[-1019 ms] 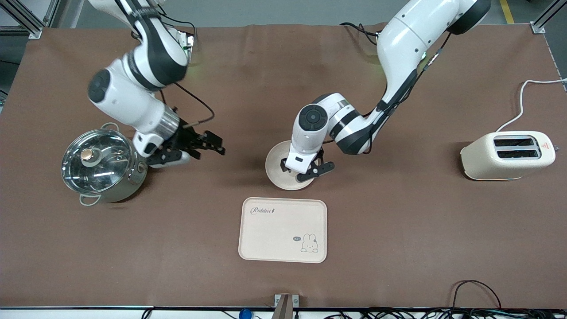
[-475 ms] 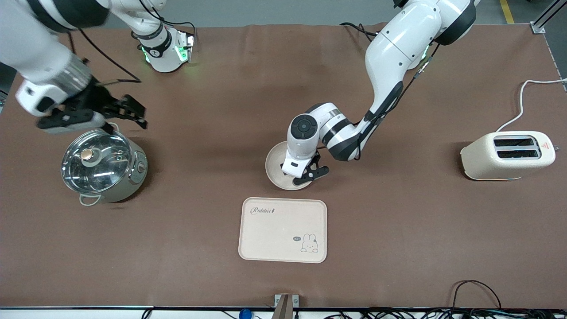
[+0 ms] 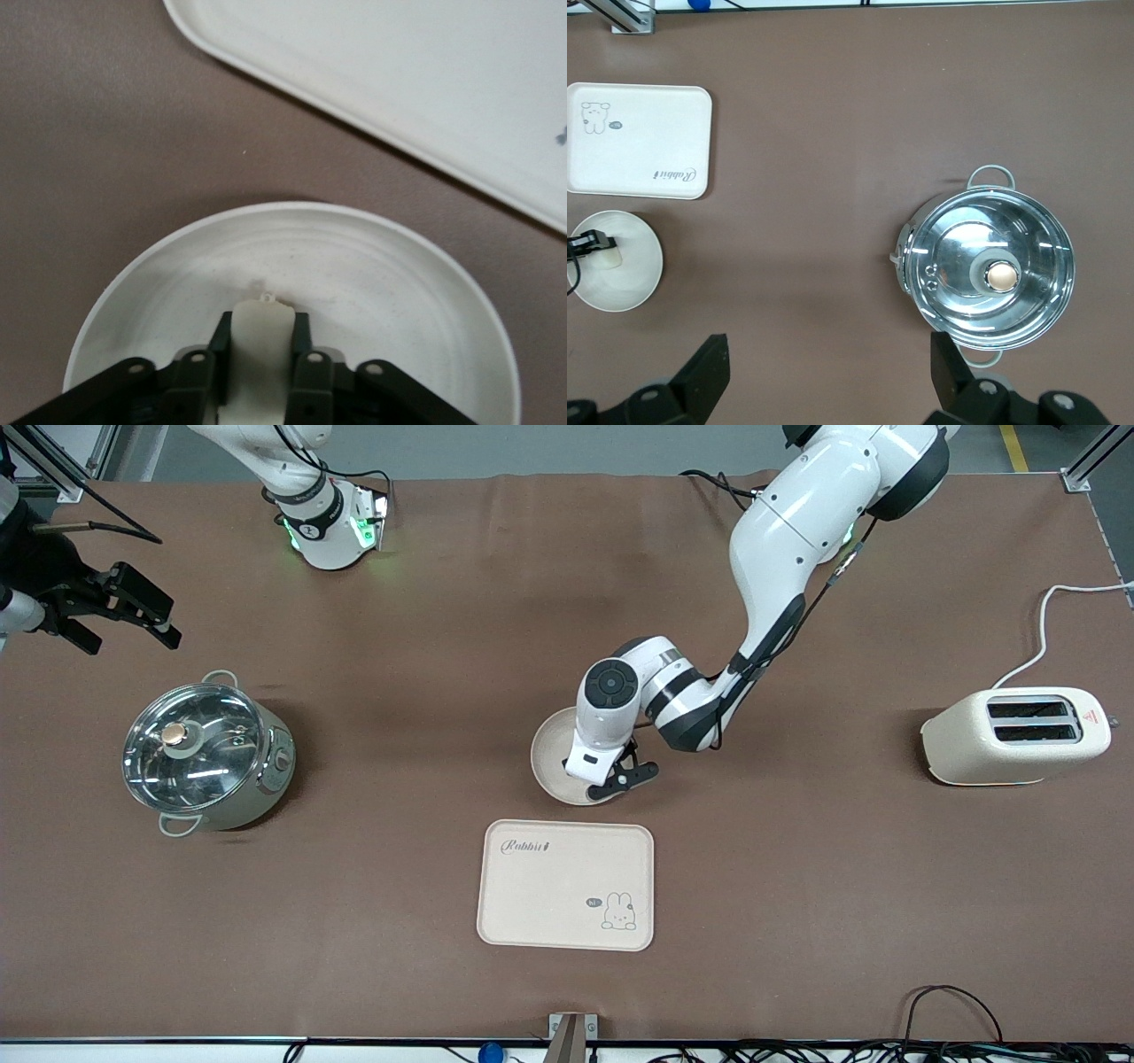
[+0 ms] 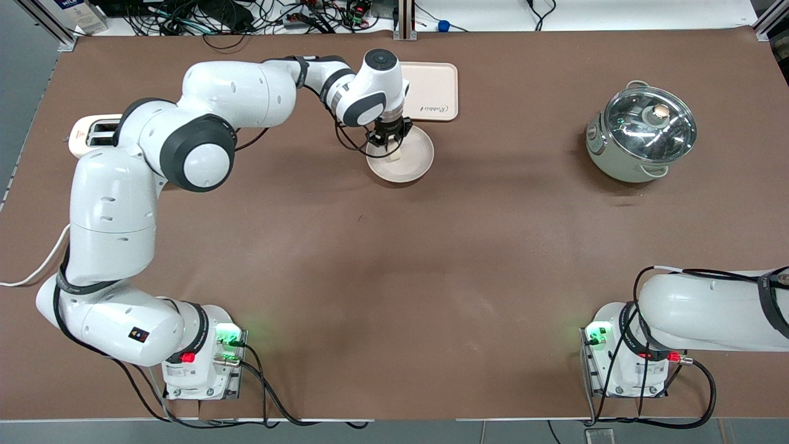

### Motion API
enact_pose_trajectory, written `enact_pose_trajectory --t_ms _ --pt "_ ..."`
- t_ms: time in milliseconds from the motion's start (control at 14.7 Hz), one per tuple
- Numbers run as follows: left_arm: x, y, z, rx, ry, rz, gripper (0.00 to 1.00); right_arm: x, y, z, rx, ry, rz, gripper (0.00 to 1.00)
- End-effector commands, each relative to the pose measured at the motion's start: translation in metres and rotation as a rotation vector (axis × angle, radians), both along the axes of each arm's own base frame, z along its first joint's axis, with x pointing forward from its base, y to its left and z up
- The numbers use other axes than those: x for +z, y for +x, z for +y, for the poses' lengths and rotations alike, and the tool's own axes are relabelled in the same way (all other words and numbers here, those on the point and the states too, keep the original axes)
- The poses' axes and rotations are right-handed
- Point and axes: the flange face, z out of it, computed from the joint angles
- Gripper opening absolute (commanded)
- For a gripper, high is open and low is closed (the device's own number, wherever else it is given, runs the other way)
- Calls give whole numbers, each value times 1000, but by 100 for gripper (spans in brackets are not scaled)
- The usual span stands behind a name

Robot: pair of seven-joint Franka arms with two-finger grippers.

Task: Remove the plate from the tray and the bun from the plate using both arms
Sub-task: 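Lift the bun with the left gripper while the right arm returns to rest, then carry the bun toward the toaster and set it on the table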

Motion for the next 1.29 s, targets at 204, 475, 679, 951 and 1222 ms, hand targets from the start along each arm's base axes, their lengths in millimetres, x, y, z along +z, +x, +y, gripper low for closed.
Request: enact_pose_trajectory --t_ms 204,475,679,951,1222 --pt "81 65 63 111 3 -80 26 -11 49 -70 -67 -15 31 100" --pt "91 121 159 130 31 -88 26 4 50 -88 -103 -39 6 100" --pt "73 150 237 103 57 -61 26 17 36 -96 -117 -39 51 100" --pt "35 166 307 121 69 -4 27 16 21 -85 -96 -82 140 100" --pt "5 173 355 114 110 8 30 12 19 -60 -55 -106 175 100"
